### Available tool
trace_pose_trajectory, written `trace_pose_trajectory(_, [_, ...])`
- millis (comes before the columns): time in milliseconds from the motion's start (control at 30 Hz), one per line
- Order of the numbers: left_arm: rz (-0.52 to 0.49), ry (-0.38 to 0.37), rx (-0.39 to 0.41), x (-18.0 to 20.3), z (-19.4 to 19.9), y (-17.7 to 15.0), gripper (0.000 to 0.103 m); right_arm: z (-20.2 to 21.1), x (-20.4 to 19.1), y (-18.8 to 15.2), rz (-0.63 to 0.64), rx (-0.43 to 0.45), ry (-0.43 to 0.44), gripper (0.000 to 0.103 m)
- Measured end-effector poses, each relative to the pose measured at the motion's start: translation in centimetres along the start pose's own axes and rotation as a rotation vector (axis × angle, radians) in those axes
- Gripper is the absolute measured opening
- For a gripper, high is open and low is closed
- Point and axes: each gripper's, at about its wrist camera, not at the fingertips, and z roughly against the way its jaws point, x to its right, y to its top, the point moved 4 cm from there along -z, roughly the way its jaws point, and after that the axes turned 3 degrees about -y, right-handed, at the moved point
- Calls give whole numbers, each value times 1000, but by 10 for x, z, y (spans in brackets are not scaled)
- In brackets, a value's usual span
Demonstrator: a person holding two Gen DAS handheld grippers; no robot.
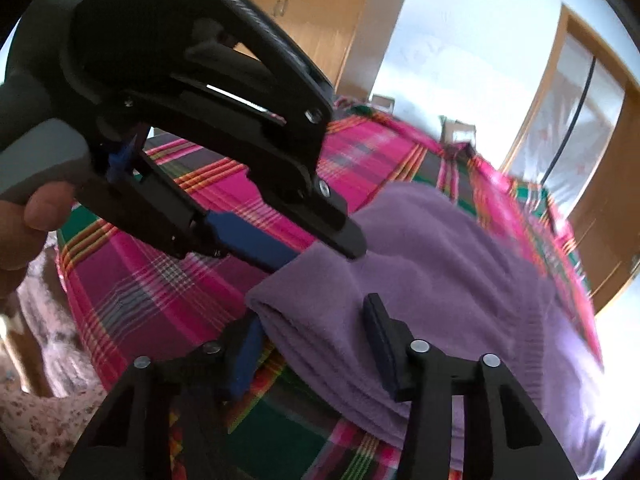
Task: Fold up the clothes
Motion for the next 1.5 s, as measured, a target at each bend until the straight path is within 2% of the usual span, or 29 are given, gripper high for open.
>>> trace_pose_trajectory(133, [-14,30,67,-5,5,6,47,-2,2,-1,3,5,0,45])
trace_pose_trajectory(167, [-9,33,66,-7,5,9,48,-3,3,-2,1,4,1,44])
trace_pose_trajectory(233, [4,29,52,-9,3,14,49,-2,5,-4,-7,6,3,33])
trace_pose_trajectory(333, [1,22,40,-8,1,24,50,-4,10,-2,-23,10,5,26])
trace_pose_trajectory(467, [-10,5,14,-2,-6,41,55,-4,12,2,-43,23,-1,13])
trace_pose_trajectory(1000, [-22,-31,-44,22,-52,84,56,23,20,4,-136,99,62,12])
trace_pose_trajectory(1133, [-23,-33,-59,20,-59,86,44,28,19,3,-143,102,63,12])
trace_pose_trajectory(1267, [-5,-48,-71,13,-65,88,25,29,18,3,-146,97,62,12])
trace_pose_trajectory(1367, [-18,-59,-63,10,-64,90,18,29,13,5,-138,90,61,12])
trace_pose_trajectory(1500, [-42,-56,-52,11,-55,93,17,33,1,10,-116,92,61,11])
